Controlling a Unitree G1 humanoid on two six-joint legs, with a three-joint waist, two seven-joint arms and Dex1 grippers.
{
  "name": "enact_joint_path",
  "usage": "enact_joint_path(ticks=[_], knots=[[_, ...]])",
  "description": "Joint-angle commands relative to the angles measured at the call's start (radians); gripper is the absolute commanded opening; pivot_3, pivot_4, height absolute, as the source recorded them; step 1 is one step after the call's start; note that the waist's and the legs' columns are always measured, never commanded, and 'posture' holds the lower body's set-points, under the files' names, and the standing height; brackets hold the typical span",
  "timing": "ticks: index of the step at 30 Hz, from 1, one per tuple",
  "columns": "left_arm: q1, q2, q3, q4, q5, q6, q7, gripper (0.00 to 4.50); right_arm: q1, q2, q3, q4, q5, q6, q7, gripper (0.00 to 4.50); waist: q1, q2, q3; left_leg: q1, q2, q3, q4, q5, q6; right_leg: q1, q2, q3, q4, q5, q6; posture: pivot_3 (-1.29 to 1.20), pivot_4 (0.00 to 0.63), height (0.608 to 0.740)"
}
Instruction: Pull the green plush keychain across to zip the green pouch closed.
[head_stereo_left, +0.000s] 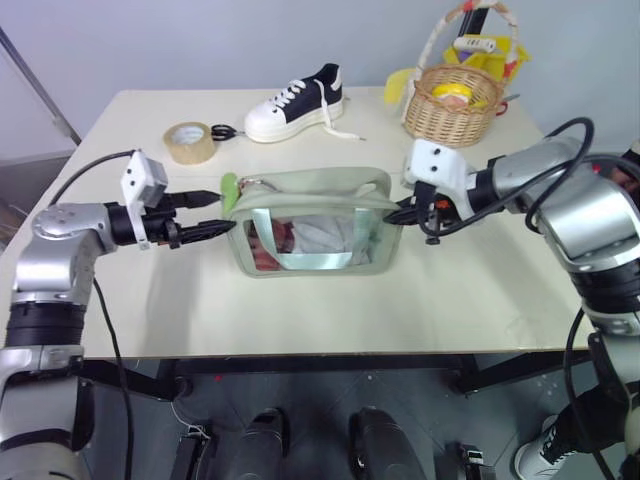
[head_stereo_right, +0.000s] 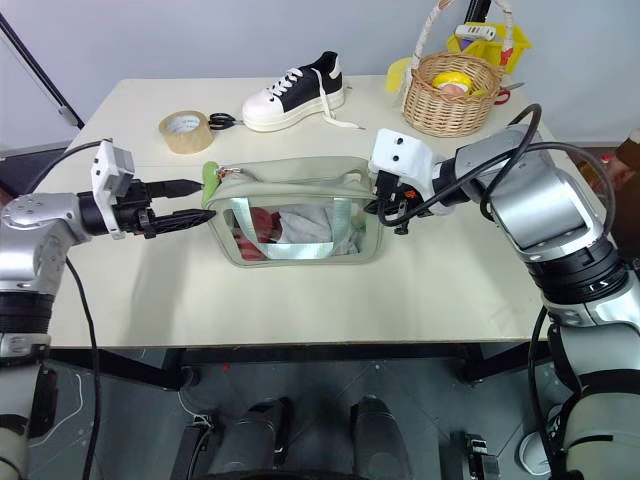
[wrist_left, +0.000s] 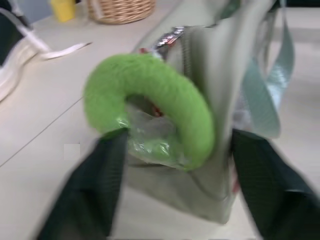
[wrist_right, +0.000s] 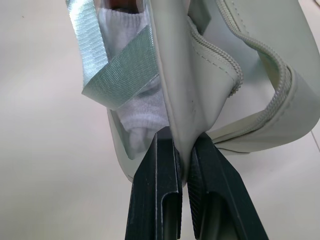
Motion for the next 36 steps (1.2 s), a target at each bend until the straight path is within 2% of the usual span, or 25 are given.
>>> enact_joint_path(ticks=[1, 2, 3, 10, 13, 17, 21, 25, 29, 36], knots=[[-0.039, 0.009, 0.010, 0.009, 0.005, -0.021, -0.014, 0.82, -0.003, -0.012, -0.047, -0.048, 0.020, 0.012, 0.000, 0.00, 0.001, 0.000, 0.000, 0.000, 0.000, 0.000, 0.000, 0.000, 0.000, 0.000, 0.000, 0.000, 0.000, 0.000, 0.000, 0.00, 0.150, 0.695], [-0.043, 0.011, 0.011, 0.013, 0.004, -0.021, -0.020, 0.30, -0.001, -0.014, -0.049, -0.053, 0.023, 0.015, 0.000, 0.00, 0.001, 0.000, 0.000, 0.000, 0.000, 0.000, 0.000, 0.000, 0.000, 0.000, 0.000, 0.000, 0.000, 0.000, 0.000, 0.00, 0.150, 0.695], [-0.045, 0.013, 0.012, 0.016, 0.006, -0.023, -0.024, 0.10, 0.000, -0.014, -0.050, -0.055, 0.023, 0.019, -0.003, 0.00, 0.001, 0.000, 0.000, 0.000, 0.000, 0.000, 0.000, 0.000, 0.000, 0.000, 0.000, 0.000, 0.000, 0.000, 0.000, 0.00, 0.150, 0.695], [-0.053, 0.031, 0.016, 0.018, 0.001, 0.021, -0.035, 0.10, 0.009, -0.023, -0.053, -0.065, 0.031, 0.018, -0.005, 0.00, 0.000, 0.000, 0.000, 0.000, 0.000, 0.000, 0.000, 0.000, 0.000, 0.000, 0.000, 0.000, 0.000, 0.000, 0.000, 0.00, 0.150, 0.695], [-0.044, 0.050, 0.013, -0.020, -0.025, 0.092, -0.069, 1.15, 0.010, -0.023, -0.055, -0.065, 0.032, 0.016, -0.006, 0.00, 0.000, 0.000, 0.000, 0.000, 0.000, 0.000, 0.000, 0.000, 0.000, 0.000, 0.000, 0.000, 0.000, 0.000, 0.000, 0.00, 0.150, 0.695], [-0.065, 0.057, 0.035, -0.008, -0.010, 0.080, -0.035, 3.16, 0.012, -0.026, -0.057, -0.070, 0.033, 0.014, -0.004, 0.00, 0.001, 0.000, 0.000, 0.000, 0.000, 0.000, 0.000, 0.000, 0.000, 0.000, 0.000, 0.000, 0.000, 0.000, 0.000, 0.00, 0.150, 0.695], [-0.121, 0.100, 0.053, 0.062, -0.030, 0.144, -0.059, 3.16, 0.015, -0.030, -0.059, -0.075, 0.033, 0.010, -0.001, 0.00, 0.000, 0.000, 0.000, -0.001, -0.001, 0.000, 0.001, 0.000, 0.000, 0.000, 0.000, -0.001, 0.000, 0.000, 0.000, 0.00, 0.150, 0.695], [-0.142, 0.119, 0.050, 0.154, -0.004, 0.094, -0.082, 3.16, 0.019, -0.030, -0.062, -0.079, 0.036, 0.010, -0.002, 0.00, 0.000, 0.000, 0.000, 0.000, -0.001, 0.000, 0.000, 0.000, 0.000, 0.000, 0.000, -0.001, 0.000, 0.000, 0.000, 0.00, 0.150, 0.695], [-0.162, 0.078, 0.021, 0.208, 0.016, 0.083, -0.071, 3.16, 0.021, -0.026, -0.062, -0.081, 0.039, 0.010, -0.002, 0.00, 0.001, 0.000, 0.000, 0.000, -0.001, 0.000, 0.001, 0.000, 0.000, 0.000, 0.000, -0.001, 0.001, 0.000, 0.000, 0.00, 0.150, 0.695], [-0.239, 0.021, 0.016, 0.295, 0.009, 0.257, -0.021, 3.16, 0.025, -0.026, -0.063, -0.090, 0.038, 0.012, -0.006, 0.00, 0.000, 0.000, 0.000, -0.001, -0.001, -0.001, 0.001, 0.000, 0.000, 0.000, 0.000, -0.001, 0.001, 0.000, 0.000, 0.00, 0.150, 0.695]])
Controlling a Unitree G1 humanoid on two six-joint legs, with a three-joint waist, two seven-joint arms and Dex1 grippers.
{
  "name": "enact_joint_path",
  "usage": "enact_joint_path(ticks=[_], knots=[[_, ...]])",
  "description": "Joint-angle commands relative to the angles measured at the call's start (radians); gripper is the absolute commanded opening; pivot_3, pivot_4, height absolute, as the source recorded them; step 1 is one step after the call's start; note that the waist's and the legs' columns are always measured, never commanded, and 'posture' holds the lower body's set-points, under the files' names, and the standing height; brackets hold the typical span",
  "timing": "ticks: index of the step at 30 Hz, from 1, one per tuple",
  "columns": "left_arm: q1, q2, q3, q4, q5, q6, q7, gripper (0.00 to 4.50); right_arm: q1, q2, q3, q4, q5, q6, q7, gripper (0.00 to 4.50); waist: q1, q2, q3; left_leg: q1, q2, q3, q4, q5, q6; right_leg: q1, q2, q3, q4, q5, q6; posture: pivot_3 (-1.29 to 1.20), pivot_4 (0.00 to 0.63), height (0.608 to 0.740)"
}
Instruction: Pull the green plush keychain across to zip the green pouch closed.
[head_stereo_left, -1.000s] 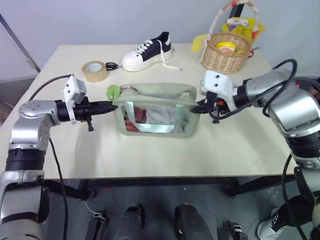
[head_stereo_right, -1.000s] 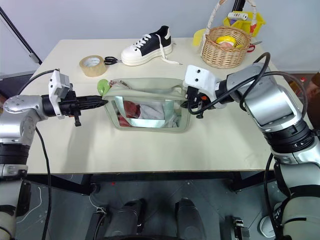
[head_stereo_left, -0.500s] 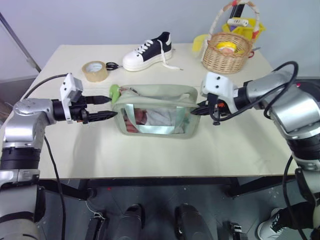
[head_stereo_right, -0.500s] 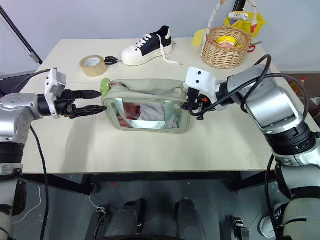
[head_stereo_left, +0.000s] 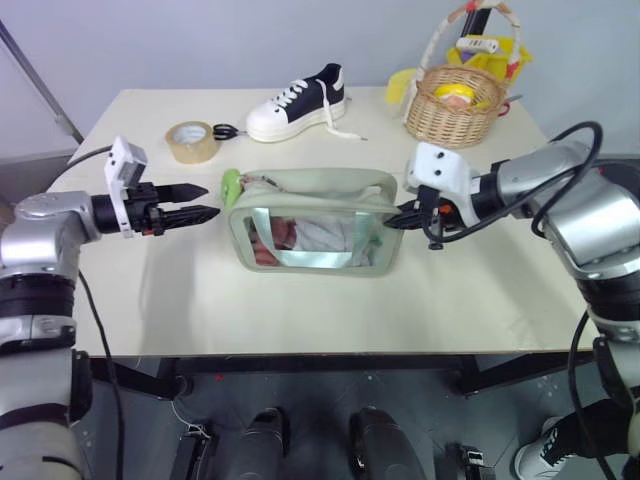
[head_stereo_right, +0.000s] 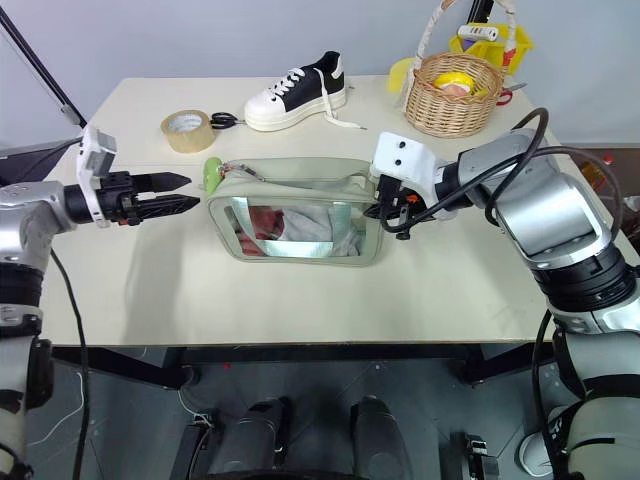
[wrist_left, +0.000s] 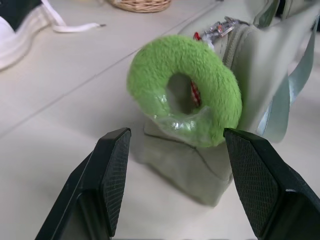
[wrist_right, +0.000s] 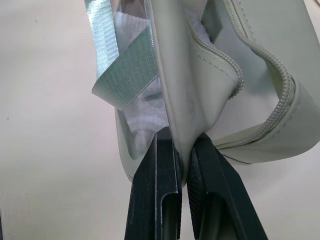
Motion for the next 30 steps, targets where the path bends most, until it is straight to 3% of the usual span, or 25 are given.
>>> enact_joint_path(ticks=[1, 7, 8, 9, 14, 23, 30], knots=[[-0.044, -0.003, 0.010, 0.028, -0.001, 0.071, 0.029, 3.16, -0.005, -0.009, -0.040, -0.036, 0.013, -0.007, -0.005, 0.00, -0.002, 0.000, 0.000, 0.000, 0.000, 0.000, 0.000, 0.000, 0.000, 0.000, 0.000, 0.000, 0.000, 0.000, 0.000, 0.00, 0.150, 0.695], [-0.054, -0.022, -0.005, 0.057, 0.013, 0.124, 0.037, 3.16, 0.000, -0.016, -0.046, -0.048, 0.023, 0.002, -0.007, 0.00, -0.001, 0.000, 0.000, 0.000, 0.000, 0.000, 0.000, 0.000, 0.000, -0.001, 0.000, 0.000, 0.001, 0.000, 0.000, 0.00, 0.150, 0.695], [-0.054, -0.026, -0.008, 0.056, 0.016, 0.126, 0.039, 2.66, 0.000, -0.016, -0.047, -0.048, 0.025, 0.002, -0.008, 0.00, -0.001, 0.000, 0.000, 0.000, 0.000, 0.000, 0.000, 0.000, 0.000, -0.001, 0.000, 0.000, 0.001, 0.000, 0.000, 0.00, 0.150, 0.695], [-0.052, -0.033, -0.008, 0.051, 0.014, 0.126, 0.039, 2.43, 0.000, -0.017, -0.047, -0.048, 0.025, 0.003, -0.008, 0.00, 0.000, 0.000, 0.000, 0.000, 0.000, 0.000, 0.000, 0.000, 0.000, 0.000, 0.000, 0.000, 0.001, 0.000, 0.000, 0.00, 0.150, 0.695], [-0.049, -0.056, 0.001, 0.025, 0.006, 0.132, 0.049, 0.03, 0.000, -0.016, -0.045, -0.044, 0.027, 0.004, -0.014, 0.00, 0.000, 0.000, 0.000, 0.000, 0.000, 0.000, 0.000, 0.000, 0.000, 0.000, 0.000, 0.000, 0.001, 0.000, 0.000, 0.00, 0.150, 0.695], [-0.048, -0.029, 0.027, 0.014, -0.019, 0.155, 0.032, 0.03, 0.006, -0.017, -0.048, -0.048, 0.031, 0.012, -0.023, 0.00, -0.001, 0.000, 0.000, 0.000, 0.000, 0.000, 0.000, 0.000, 0.000, 0.000, 0.000, 0.000, 0.001, 0.000, 0.000, 0.00, 0.150, 0.695], [-0.072, -0.007, 0.058, 0.030, -0.055, 0.253, 0.036, 3.26, 0.015, -0.016, -0.049, -0.051, 0.031, 0.010, -0.027, 0.00, 0.001, 0.000, 0.000, 0.000, 0.000, 0.000, 0.000, 0.000, 0.000, 0.000, 0.000, 0.000, 0.001, 0.000, 0.000, 0.00, 0.150, 0.695]])
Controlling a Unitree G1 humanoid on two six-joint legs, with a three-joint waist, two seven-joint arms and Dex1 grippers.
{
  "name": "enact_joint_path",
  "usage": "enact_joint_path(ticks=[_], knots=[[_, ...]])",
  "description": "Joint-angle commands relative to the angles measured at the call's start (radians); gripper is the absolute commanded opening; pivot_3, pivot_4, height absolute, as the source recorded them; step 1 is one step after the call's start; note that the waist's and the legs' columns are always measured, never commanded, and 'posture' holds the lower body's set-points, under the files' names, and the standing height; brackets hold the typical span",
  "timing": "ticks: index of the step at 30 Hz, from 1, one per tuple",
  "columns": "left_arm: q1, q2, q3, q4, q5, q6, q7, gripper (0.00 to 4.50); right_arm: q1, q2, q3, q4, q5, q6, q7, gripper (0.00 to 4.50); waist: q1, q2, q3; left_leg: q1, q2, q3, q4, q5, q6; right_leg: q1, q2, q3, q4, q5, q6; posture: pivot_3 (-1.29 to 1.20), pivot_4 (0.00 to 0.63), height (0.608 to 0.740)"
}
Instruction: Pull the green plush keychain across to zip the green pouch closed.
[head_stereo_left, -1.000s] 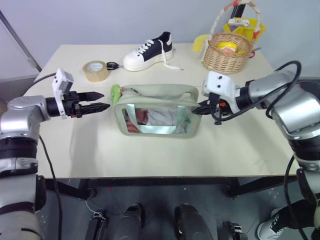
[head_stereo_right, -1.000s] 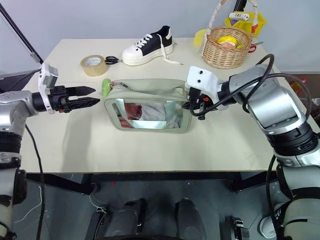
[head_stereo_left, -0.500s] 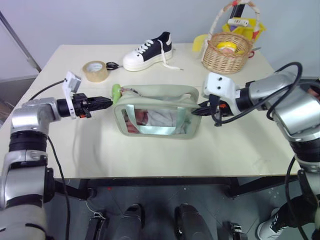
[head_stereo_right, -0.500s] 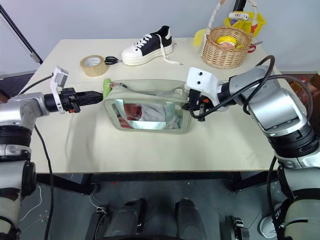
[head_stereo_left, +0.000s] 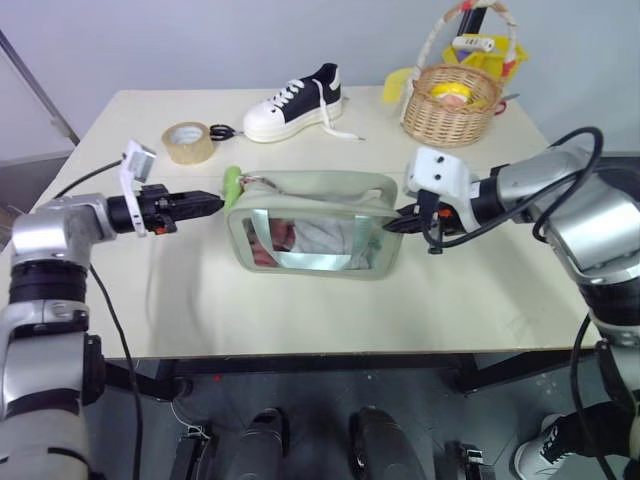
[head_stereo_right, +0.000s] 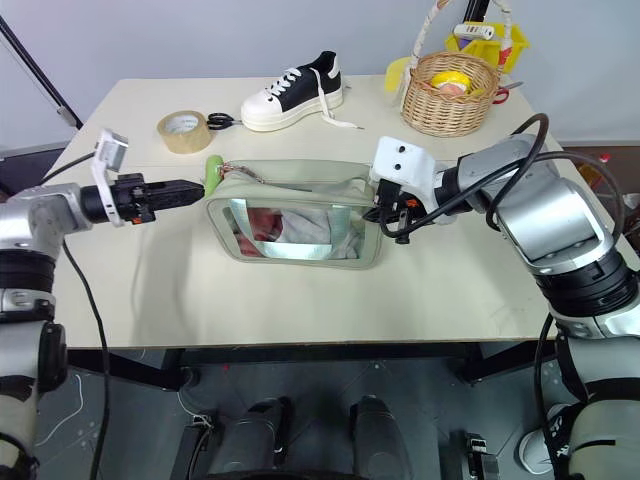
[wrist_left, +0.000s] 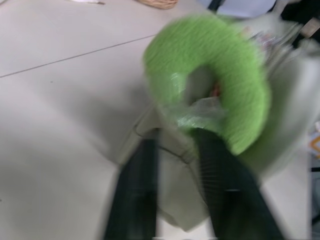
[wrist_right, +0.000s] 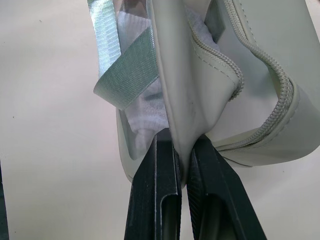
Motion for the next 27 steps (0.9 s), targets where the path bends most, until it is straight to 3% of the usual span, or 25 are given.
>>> enact_joint_path(ticks=[1, 11, 27], knots=[[-0.029, 0.003, 0.033, -0.016, -0.030, 0.042, 0.012, 3.74, -0.009, -0.004, -0.037, -0.028, 0.012, -0.005, -0.007, 0.00, 0.001, 0.000, 0.000, 0.000, 0.000, 0.000, 0.000, 0.000, 0.000, 0.000, 0.000, 0.000, 0.000, 0.000, 0.000, 0.00, 0.150, 0.695], [-0.070, -0.123, 0.043, 0.007, -0.028, 0.086, 0.162, 3.74, -0.006, -0.014, -0.041, -0.041, 0.011, -0.002, -0.011, 0.00, 0.003, 0.000, 0.000, 0.000, 0.000, -0.001, 0.001, 0.000, 0.000, 0.001, 0.000, -0.001, 0.001, 0.000, 0.000, 0.00, 0.150, 0.695], [-0.066, -0.097, 0.103, 0.018, -0.075, 0.169, 0.169, 3.74, 0.005, -0.031, -0.047, -0.059, 0.016, 0.009, -0.012, 0.00, 0.001, 0.000, 0.000, 0.000, -0.001, 0.000, 0.001, 0.000, 0.000, 0.000, -0.001, 0.000, 0.001, 0.000, 0.000, 0.00, 0.150, 0.695]])
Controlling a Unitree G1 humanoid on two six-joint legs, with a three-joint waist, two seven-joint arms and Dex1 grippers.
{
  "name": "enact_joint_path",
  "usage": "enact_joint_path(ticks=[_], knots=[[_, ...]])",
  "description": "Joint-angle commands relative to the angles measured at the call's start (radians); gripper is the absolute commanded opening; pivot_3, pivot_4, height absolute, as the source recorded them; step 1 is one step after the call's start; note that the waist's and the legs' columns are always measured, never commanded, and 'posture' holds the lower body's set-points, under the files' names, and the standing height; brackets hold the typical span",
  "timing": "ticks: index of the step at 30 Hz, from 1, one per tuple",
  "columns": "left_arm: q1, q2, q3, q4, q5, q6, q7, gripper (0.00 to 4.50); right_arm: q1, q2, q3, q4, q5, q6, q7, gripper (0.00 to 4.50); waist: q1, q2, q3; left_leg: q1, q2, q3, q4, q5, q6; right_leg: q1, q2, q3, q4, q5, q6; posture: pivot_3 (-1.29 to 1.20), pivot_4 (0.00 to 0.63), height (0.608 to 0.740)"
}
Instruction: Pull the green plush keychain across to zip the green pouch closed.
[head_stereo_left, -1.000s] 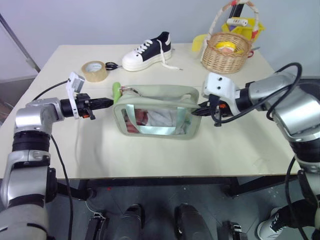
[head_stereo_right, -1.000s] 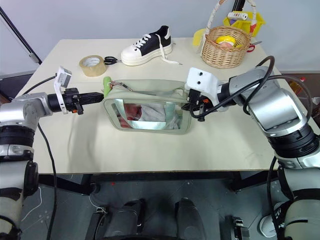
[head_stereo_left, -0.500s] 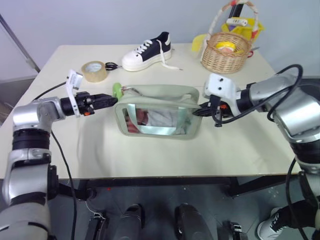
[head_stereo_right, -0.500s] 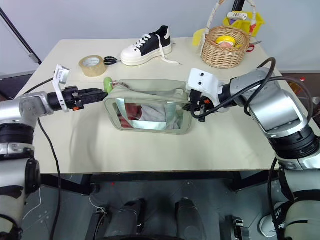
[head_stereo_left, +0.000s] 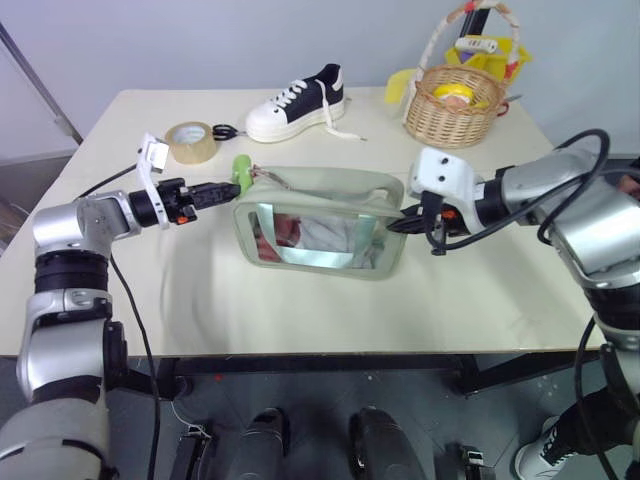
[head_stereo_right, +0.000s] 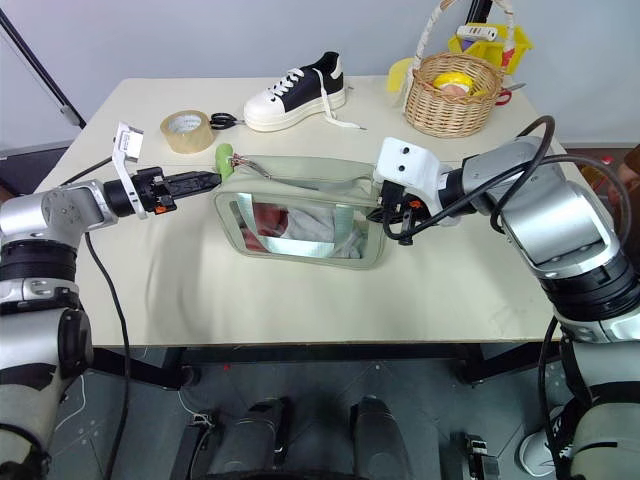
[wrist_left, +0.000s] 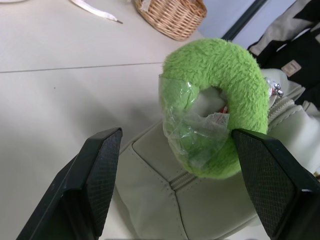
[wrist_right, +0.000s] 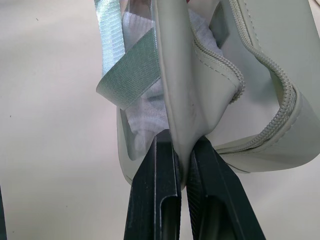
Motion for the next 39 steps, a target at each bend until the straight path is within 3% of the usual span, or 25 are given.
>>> enact_joint_path(ticks=[1, 3, 9, 25, 35, 36, 37, 39], knots=[[-0.012, 0.013, 0.029, -0.012, -0.024, 0.010, -0.003, 3.51, -0.006, -0.016, -0.041, -0.037, 0.014, -0.001, -0.001, 0.00, 0.000, 0.000, 0.000, 0.000, 0.000, 0.000, 0.000, 0.000, 0.000, 0.000, 0.000, 0.000, 0.000, 0.000, 0.000, 0.00, 0.150, 0.695], [-0.012, 0.010, 0.032, -0.012, -0.030, 0.016, 0.000, 3.02, -0.007, -0.016, -0.040, -0.036, 0.014, -0.001, -0.001, 0.00, 0.000, 0.000, 0.000, 0.000, 0.000, 0.000, 0.000, 0.000, 0.000, 0.000, 0.000, 0.000, 0.000, 0.000, 0.000, 0.00, 0.150, 0.695], [-0.014, -0.008, 0.026, -0.025, -0.038, 0.030, -0.007, 0.08, -0.008, -0.020, -0.039, -0.039, 0.018, -0.001, -0.002, 0.00, 0.000, 0.000, 0.000, 0.000, 0.000, 0.000, 0.000, 0.000, 0.000, 0.000, 0.000, 0.000, 0.000, 0.000, 0.000, 0.00, 0.150, 0.695], [-0.014, 0.018, 0.086, -0.062, -0.061, 0.037, 0.031, 0.08, 0.004, -0.022, -0.043, -0.042, 0.030, -0.001, -0.016, 0.00, 0.000, 0.000, 0.000, 0.000, 0.000, 0.000, 0.000, 0.000, 0.000, 0.000, 0.000, 0.000, 0.000, 0.000, 0.000, 0.00, 0.150, 0.695], [-0.026, -0.026, 0.071, -0.032, -0.075, 0.066, 0.041, 0.08, 0.013, -0.020, -0.045, -0.049, 0.040, 0.004, -0.029, 0.00, 0.000, 0.000, 0.000, 0.000, 0.000, 0.000, 0.000, 0.000, 0.000, 0.000, 0.000, 0.000, 0.000, 0.000, 0.000, 0.00, 0.150, 0.695], [-0.032, -0.032, 0.072, -0.023, -0.075, 0.069, 0.044, 0.58, 0.015, -0.021, -0.046, -0.050, 0.040, 0.005, -0.030, 0.00, 0.000, 0.000, 0.000, 0.000, 0.000, 0.000, 0.000, 0.000, 0.000, 0.000, 0.000, 0.000, 0.000, 0.000, 0.000, 0.00, 0.150, 0.695], [-0.035, -0.039, 0.070, -0.019, -0.070, 0.060, 0.050, 0.77, 0.016, -0.022, -0.047, -0.052, 0.042, 0.006, -0.031, 0.00, 0.000, 0.000, 0.000, 0.000, 0.000, 0.000, 0.000, 0.000, 0.000, 0.000, 0.000, 0.000, 0.000, 0.000, 0.000, 0.00, 0.150, 0.695], [-0.044, -0.049, 0.065, -0.006, -0.056, 0.037, 0.068, 1.76, 0.018, -0.024, -0.050, -0.057, 0.045, 0.009, -0.031, 0.00, 0.000, 0.000, 0.000, 0.000, 0.000, 0.000, 0.000, 0.000, 0.000, 0.000, 0.000, 0.000, 0.000, 0.000, 0.000, 0.00, 0.150, 0.695]])
